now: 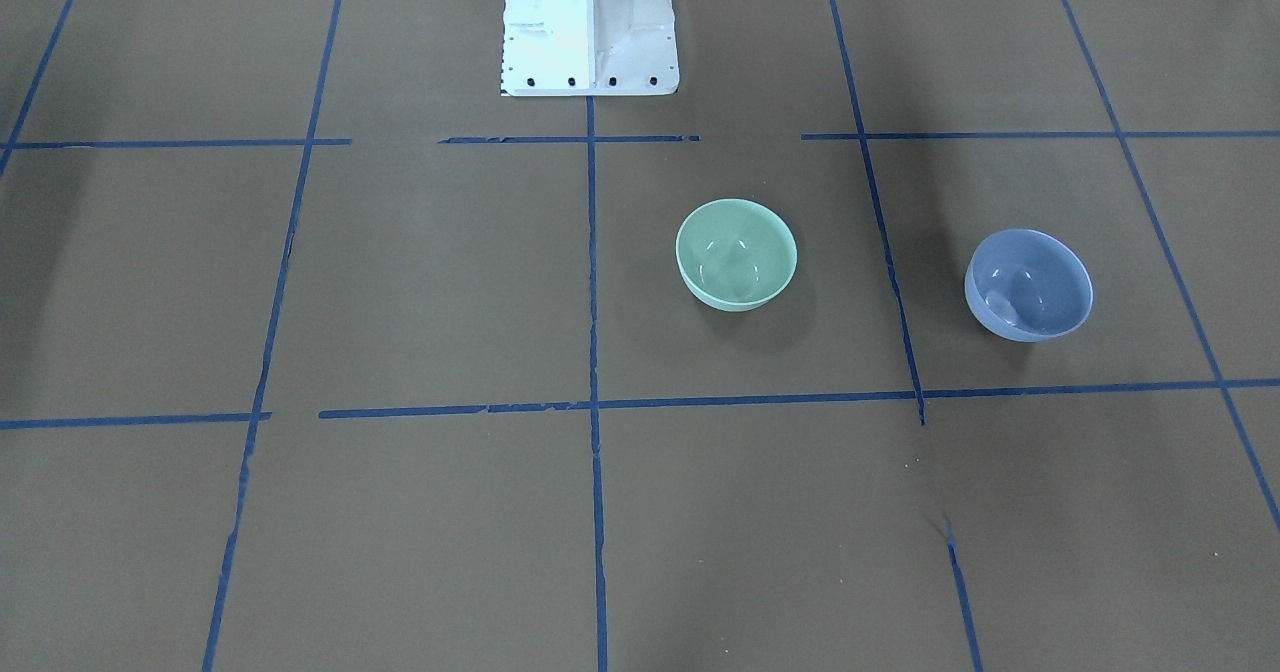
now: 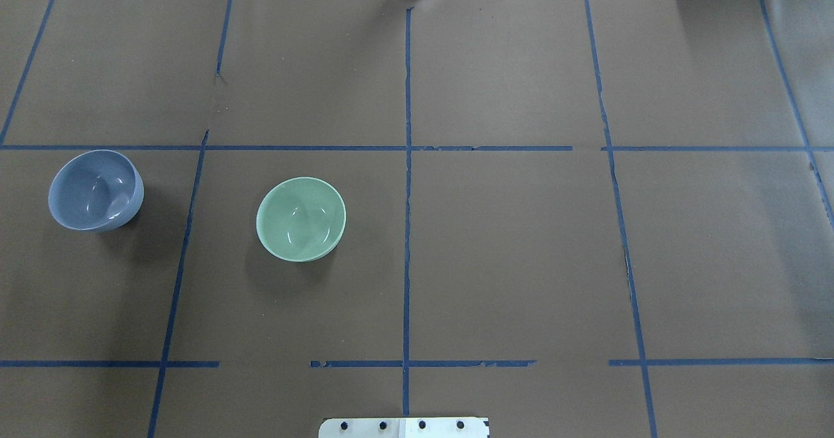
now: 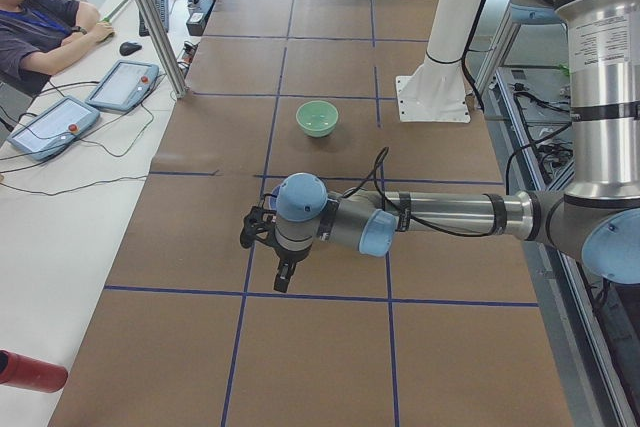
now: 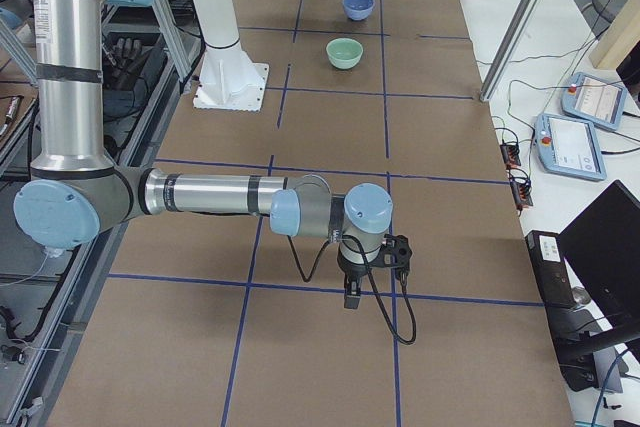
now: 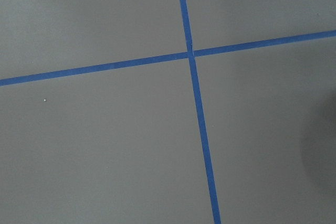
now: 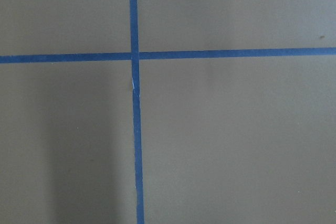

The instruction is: Stack blue bowl on green bowl

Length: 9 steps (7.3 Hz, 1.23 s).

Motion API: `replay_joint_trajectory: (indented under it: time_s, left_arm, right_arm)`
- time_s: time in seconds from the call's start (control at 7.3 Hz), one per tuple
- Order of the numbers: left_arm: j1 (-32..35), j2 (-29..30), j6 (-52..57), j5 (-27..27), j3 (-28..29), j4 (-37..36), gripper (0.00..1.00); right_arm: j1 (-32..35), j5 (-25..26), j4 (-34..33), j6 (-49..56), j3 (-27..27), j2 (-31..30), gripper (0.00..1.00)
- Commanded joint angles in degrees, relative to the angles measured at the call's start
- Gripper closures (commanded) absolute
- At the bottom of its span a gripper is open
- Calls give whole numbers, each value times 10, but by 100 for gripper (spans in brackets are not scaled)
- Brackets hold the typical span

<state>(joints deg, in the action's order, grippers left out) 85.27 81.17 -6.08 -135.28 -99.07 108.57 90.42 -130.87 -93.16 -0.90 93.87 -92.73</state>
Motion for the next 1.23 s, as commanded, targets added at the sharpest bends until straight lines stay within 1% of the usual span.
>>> replay_joint_trajectory:
  time_s: [0.0,0.14,0.27,0.41,0.55,0.68,0.82,0.96,1.1]
  left_arm:
    - [-106,7,-216,21,1,111,0]
    - [-153,7,-308,76,1,155,0]
    - [-196,8,-387,111,3,181,0]
    - [-220,12,-420,130,2,183,0]
    - [-246,34,-455,130,9,182,0]
    - [-267,40,-467,133,15,183,4]
    - [-278,40,-469,146,22,184,15]
    - [-281,40,-468,145,27,184,31]
    - [-281,40,-469,145,33,184,54]
  right_arm:
    - [-1,0,0,-1,0,0,0]
    - [-1,0,0,-1,0,0,0]
    - [-1,0,0,0,0,0,0]
    - [0,0,0,-1,0,0,0]
    - [0,0,0,0,0,1,0]
    - [-1,0,0,-1,0,0,0]
    - [-1,0,0,0,0,0,0]
    - [-1,0,0,0,0,1,0]
    - [-1,0,0,-1,0,0,0]
